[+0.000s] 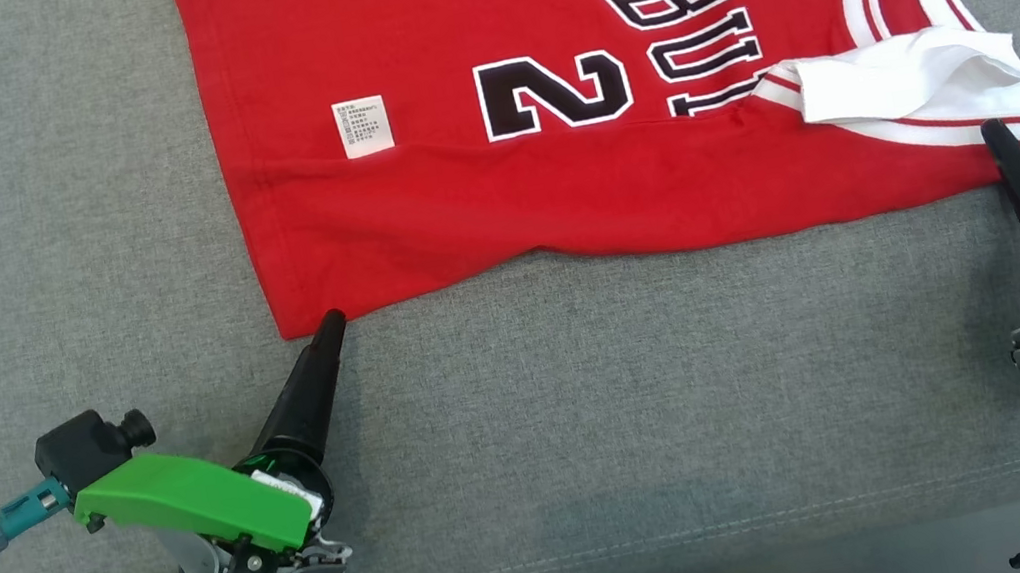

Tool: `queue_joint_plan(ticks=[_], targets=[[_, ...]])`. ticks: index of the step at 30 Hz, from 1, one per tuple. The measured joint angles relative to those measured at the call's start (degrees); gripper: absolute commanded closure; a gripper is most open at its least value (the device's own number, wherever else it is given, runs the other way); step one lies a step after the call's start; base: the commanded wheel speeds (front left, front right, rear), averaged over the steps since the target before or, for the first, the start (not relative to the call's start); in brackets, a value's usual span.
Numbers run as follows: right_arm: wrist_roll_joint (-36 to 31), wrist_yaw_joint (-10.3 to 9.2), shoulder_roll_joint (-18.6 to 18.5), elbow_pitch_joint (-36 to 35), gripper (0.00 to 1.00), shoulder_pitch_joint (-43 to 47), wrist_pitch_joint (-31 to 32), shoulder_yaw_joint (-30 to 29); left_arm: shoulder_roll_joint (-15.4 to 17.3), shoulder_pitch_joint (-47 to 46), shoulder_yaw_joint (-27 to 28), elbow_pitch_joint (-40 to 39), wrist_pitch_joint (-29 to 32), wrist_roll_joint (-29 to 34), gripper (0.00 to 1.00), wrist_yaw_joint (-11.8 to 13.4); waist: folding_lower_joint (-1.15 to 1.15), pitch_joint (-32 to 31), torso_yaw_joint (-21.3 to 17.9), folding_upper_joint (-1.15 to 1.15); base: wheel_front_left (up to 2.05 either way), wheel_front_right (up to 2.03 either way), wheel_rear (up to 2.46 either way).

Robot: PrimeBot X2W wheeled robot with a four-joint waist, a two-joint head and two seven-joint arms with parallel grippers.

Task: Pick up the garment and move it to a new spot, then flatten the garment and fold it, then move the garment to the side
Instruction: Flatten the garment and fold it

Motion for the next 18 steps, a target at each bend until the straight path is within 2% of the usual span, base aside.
queue_joint_plan(ticks=[18], targets=[[-0.5,0.51,0.2,1.2,0.0,-2.1,0.0,1.1,-0.6,-7.4,0.5,3.5,0.8,2.2,0.0,0.3,0.0,1.0,-1.4,0.0,0.0,0.0,0.0]])
